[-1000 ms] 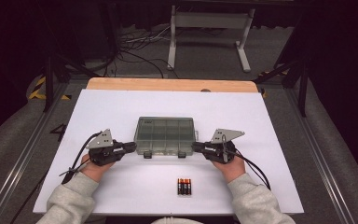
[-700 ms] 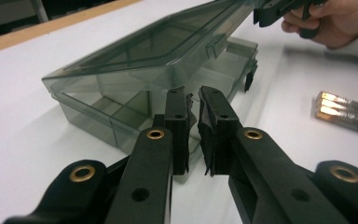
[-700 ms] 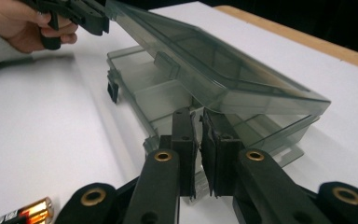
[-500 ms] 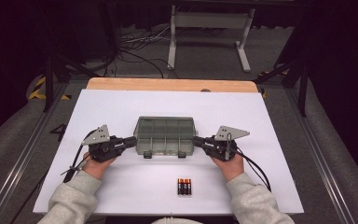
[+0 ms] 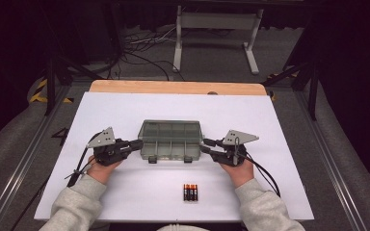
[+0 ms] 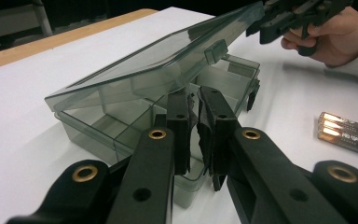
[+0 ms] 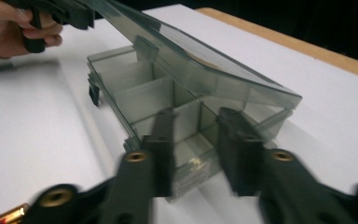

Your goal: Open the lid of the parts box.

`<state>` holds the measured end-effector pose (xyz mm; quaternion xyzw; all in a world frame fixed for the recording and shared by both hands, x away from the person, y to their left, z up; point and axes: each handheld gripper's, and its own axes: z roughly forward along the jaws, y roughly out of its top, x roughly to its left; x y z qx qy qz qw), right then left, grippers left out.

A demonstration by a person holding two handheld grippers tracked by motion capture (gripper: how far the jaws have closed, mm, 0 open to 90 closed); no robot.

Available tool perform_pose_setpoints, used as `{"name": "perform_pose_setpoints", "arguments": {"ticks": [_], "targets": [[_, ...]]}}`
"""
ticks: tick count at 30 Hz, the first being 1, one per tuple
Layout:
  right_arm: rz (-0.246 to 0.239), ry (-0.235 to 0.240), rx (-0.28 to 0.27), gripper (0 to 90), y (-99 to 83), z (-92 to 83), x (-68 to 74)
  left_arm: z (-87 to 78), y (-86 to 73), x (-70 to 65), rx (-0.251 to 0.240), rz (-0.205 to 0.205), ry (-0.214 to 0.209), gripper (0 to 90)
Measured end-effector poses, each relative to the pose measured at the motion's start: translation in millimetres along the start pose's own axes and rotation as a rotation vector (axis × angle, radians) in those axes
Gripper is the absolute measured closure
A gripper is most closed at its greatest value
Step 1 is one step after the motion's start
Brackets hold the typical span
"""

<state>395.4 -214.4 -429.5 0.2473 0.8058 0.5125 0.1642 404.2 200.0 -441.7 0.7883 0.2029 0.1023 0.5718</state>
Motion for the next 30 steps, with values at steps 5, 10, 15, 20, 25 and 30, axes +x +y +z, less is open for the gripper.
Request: {"name": "perform_pose_setpoints", "arguments": {"ticks": [5,10,15,20,25,30], "targets": [[0.018,-0.056,0.025,32.8,7.9,4.8,-3.4,0.6,-0.4,1.4,-0.006,-0.005,-0.004,82.5],[-0.016,-0.093,0.036,32.6,17.6,8.1,-6.1,1.1,-0.1,1.0,-0.007,-0.002,-0.005,82.5],[-0.011,-0.099,0.024,32.4,26.6,9.5,-12.8,0.1,0.0,1.0,-0.005,-0.004,-0.018,80.5],[-0.008,-0.099,0.021,33.1,36.9,10.9,-19.5,0.4,-1.4,1.8,-0.005,-0.017,-0.065,70.3],[-0.017,-0.093,0.026,34.2,48.2,15.2,-26.6,1.9,-1.3,-0.9,0.023,-0.010,-0.087,64.7],[-0.015,-0.099,0.025,34.8,57.3,17.7,-32.4,5.0,-3.2,-0.5,0.051,-0.028,-0.090,49.6]]}}
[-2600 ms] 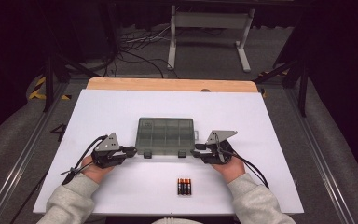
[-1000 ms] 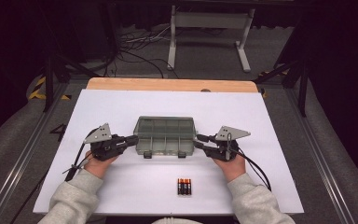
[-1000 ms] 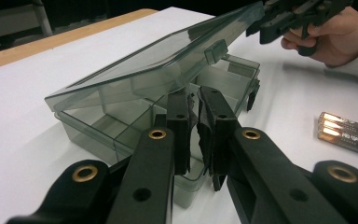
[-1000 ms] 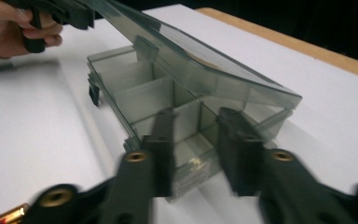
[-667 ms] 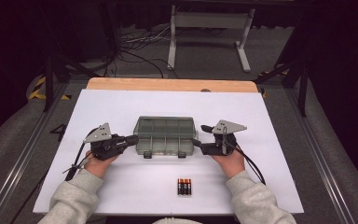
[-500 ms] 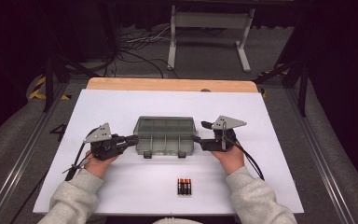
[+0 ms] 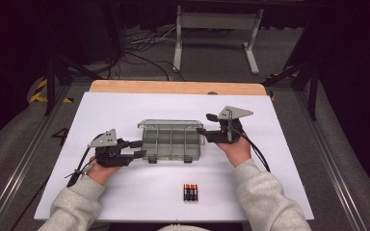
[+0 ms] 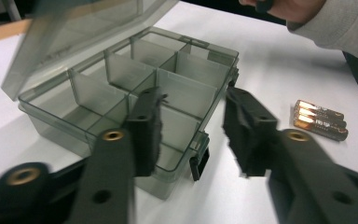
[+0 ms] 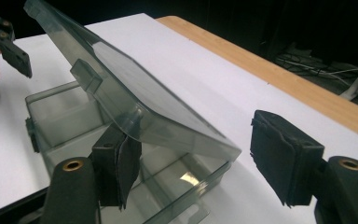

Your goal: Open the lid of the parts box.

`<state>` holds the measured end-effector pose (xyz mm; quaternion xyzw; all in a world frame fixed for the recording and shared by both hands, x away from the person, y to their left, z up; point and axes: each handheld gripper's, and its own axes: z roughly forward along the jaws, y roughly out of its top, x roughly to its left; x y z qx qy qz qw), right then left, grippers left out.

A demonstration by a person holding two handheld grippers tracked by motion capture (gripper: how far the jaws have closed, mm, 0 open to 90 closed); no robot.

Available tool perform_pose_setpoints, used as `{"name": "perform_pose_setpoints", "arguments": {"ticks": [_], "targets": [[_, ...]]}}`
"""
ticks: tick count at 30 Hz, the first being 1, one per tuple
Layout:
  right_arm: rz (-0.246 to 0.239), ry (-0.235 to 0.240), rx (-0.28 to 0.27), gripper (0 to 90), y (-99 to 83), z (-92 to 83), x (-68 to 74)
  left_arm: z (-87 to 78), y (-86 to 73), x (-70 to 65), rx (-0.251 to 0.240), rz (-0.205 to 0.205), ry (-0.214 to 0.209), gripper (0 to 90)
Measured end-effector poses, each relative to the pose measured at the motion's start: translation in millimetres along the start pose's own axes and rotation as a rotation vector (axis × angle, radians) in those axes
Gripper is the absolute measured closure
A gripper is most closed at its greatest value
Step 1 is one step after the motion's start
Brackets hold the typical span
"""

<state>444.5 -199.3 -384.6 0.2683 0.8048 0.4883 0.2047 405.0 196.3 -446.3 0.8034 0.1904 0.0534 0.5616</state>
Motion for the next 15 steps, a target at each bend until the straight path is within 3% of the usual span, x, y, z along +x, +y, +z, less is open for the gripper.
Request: {"name": "perform_pose_setpoints", "arguments": {"ticks": [9,15], "targets": [[0.003,-0.004,-0.001,38.7,19.6,8.6,-15.1,7.8,-0.9,-6.9,0.068,0.034,-0.027,47.4],[0.004,-0.002,0.006,40.2,26.8,16.1,-22.9,9.8,-1.0,-8.0,0.076,0.038,-0.040,47.1]]}}
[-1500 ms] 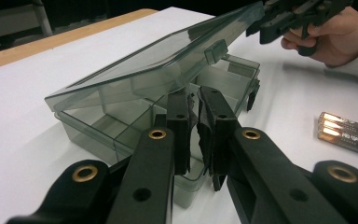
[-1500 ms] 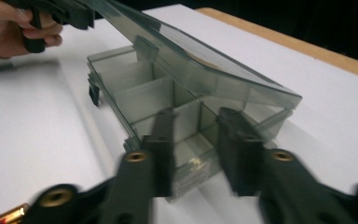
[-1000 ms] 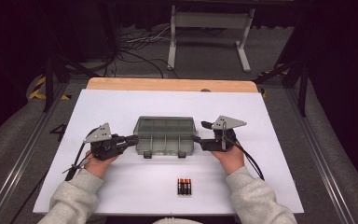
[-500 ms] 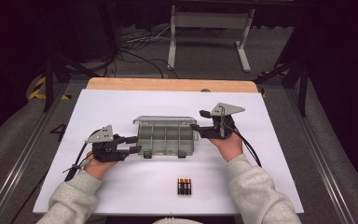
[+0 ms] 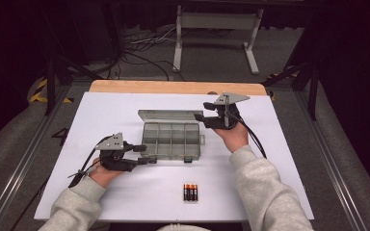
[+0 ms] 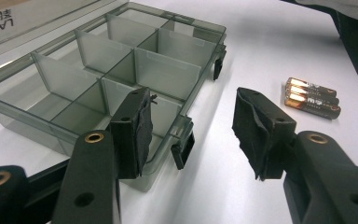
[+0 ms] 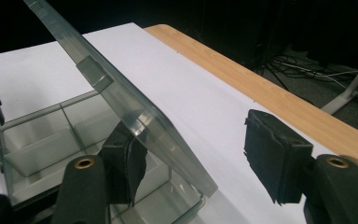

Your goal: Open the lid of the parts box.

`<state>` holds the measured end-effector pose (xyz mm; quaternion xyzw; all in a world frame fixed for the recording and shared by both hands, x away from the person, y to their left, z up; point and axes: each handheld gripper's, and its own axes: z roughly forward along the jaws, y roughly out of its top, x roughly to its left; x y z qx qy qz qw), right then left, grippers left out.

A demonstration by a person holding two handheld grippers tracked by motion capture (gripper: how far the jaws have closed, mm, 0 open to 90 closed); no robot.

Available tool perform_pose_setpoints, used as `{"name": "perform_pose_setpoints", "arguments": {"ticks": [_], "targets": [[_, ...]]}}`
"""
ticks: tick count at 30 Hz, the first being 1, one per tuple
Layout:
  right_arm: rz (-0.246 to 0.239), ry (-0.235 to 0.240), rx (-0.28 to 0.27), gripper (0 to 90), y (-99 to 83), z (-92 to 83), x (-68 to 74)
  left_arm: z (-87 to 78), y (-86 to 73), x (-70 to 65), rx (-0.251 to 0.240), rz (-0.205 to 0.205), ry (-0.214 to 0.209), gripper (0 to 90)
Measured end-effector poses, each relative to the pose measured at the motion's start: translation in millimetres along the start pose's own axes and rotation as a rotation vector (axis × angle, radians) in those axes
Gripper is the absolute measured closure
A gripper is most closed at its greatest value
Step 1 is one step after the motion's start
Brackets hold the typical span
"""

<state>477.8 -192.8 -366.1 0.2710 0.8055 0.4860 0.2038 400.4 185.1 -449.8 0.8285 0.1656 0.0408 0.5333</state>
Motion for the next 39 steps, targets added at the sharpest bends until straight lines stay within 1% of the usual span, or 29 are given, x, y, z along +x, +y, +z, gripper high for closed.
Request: {"name": "perform_pose_setpoints", "arguments": {"ticks": [5,8,9,13,16,18,19,20,22,28,31,36,38,39], "targets": [[0.000,-0.008,0.000,41.9,6.1,5.8,-6.2,0.2,-0.3,0.3,0.008,-0.001,-0.009,47.1],[-0.019,0.008,-0.001,46.6,9.8,10.5,-9.6,0.8,-0.6,0.3,0.014,-0.001,-0.009,47.0],[-0.019,0.010,0.009,48.3,10.8,12.6,-10.6,1.3,-0.9,0.3,0.025,-0.006,-0.005,46.5],[-0.014,0.014,0.029,51.6,12.9,20.0,-14.6,2.1,-1.2,0.3,0.032,-0.008,-0.010,46.4],[-0.013,0.017,0.030,54.5,13.5,24.0,-16.7,2.8,-1.5,1.0,0.035,-0.007,-0.012,46.4],[-0.014,0.010,0.034,57.9,13.2,27.2,-18.0,3.6,-2.0,1.8,0.040,-0.013,-0.015,46.4],[-0.019,0.005,0.045,59.1,12.8,29.5,-19.0,3.9,-2.3,1.9,0.042,-0.014,-0.013,46.5],[-0.016,0.003,0.053,59.6,12.5,31.0,-19.7,4.0,-2.3,2.6,0.050,-0.007,-0.013,46.4],[-0.005,0.000,0.066,61.2,11.2,35.6,-22.5,4.5,-2.6,2.4,0.053,-0.012,-0.013,46.4],[0.007,-0.008,0.087,62.1,9.1,42.4,-26.2,5.2,-3.6,3.7,0.062,-0.023,-0.015,46.7],[0.024,-0.014,0.092,60.9,7.4,46.1,-28.1,5.6,-3.6,3.5,0.062,-0.022,-0.016,46.7],[0.033,-0.021,0.119,61.6,2.9,54.2,-31.4,6.9,-2.7,2.4,0.074,-0.019,-0.015,46.6],[0.037,-0.021,0.122,61.5,2.1,55.5,-31.7,7.3,-2.7,2.3,0.073,-0.020,-0.017,46.6],[0.047,-0.022,0.126,61.1,-0.3,58.2,-33.3,7.5,-2.8,2.2,0.073,-0.020,-0.018,46.6]]}}
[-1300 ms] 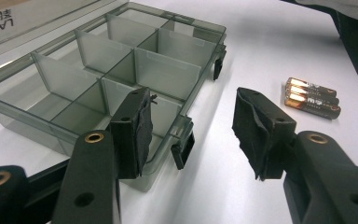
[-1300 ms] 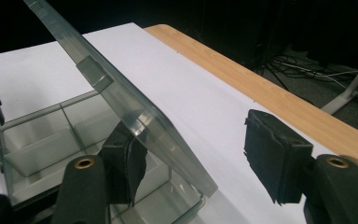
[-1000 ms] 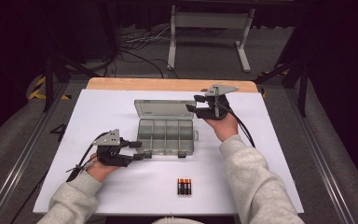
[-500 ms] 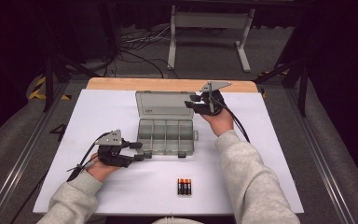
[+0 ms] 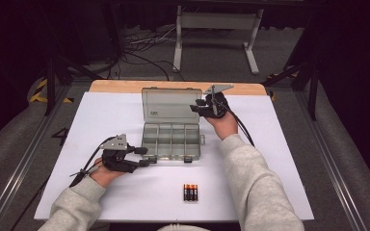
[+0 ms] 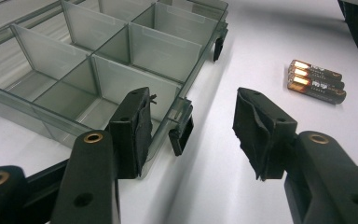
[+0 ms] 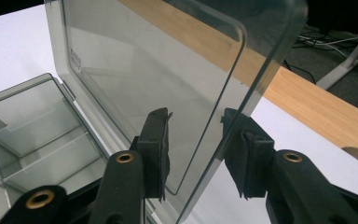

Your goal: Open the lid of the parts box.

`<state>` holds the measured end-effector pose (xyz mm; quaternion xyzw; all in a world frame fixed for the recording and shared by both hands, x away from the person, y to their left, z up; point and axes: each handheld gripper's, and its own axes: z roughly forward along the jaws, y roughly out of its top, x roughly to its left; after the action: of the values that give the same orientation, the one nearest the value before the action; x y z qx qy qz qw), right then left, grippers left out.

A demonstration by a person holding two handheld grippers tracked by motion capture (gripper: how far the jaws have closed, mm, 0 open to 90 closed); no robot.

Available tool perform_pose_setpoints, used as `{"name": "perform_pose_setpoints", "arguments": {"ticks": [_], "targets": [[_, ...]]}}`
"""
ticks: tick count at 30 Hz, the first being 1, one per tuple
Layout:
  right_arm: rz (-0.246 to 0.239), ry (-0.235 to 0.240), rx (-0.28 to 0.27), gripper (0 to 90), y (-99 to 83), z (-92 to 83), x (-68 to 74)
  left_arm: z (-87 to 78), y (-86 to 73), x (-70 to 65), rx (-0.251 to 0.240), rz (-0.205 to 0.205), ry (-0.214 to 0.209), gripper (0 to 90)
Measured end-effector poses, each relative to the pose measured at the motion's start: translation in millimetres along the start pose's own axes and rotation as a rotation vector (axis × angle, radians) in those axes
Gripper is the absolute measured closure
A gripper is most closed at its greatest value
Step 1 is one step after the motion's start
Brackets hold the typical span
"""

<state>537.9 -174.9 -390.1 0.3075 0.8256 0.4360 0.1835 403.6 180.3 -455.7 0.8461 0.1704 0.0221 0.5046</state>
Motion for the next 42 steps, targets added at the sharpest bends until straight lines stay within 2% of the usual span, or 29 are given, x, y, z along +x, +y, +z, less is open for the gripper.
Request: {"name": "perform_pose_setpoints", "arguments": {"ticks": [10,13,16,23,29,39,40,42], "targets": [[0.037,0.010,0.023,59.4,-7.5,10.0,-6.3,1.8,0.3,-0.7,0.006,-0.002,-0.012,45.7],[0.042,0.014,0.031,56.0,-9.4,12.6,-6.7,1.9,0.4,-0.9,0.006,-0.001,-0.012,45.0],[0.033,0.016,0.047,46.4,-13.1,19.6,-5.3,2.2,0.7,-1.5,0.011,-0.002,-0.013,44.2],[0.049,0.033,0.053,38.5,-16.6,26.1,-5.9,2.3,1.3,-1.5,0.014,0.000,-0.010,43.6],[0.073,0.059,0.064,28.1,-21.8,34.1,-7.2,3.1,1.8,-1.6,0.016,-0.002,-0.013,42.5],[0.111,0.098,0.096,21.5,-29.4,42.3,-9.4,3.1,1.9,-2.0,0.018,0.000,-0.014,42.4],[0.131,0.108,0.091,19.7,-30.7,43.2,-10.6,3.1,1.8,-2.0,0.019,-0.001,-0.014,42.4],[0.142,0.110,0.091,18.5,-31.5,43.6,-11.5,3.1,2.0,-1.9,0.019,0.004,-0.014,42.4]]}}
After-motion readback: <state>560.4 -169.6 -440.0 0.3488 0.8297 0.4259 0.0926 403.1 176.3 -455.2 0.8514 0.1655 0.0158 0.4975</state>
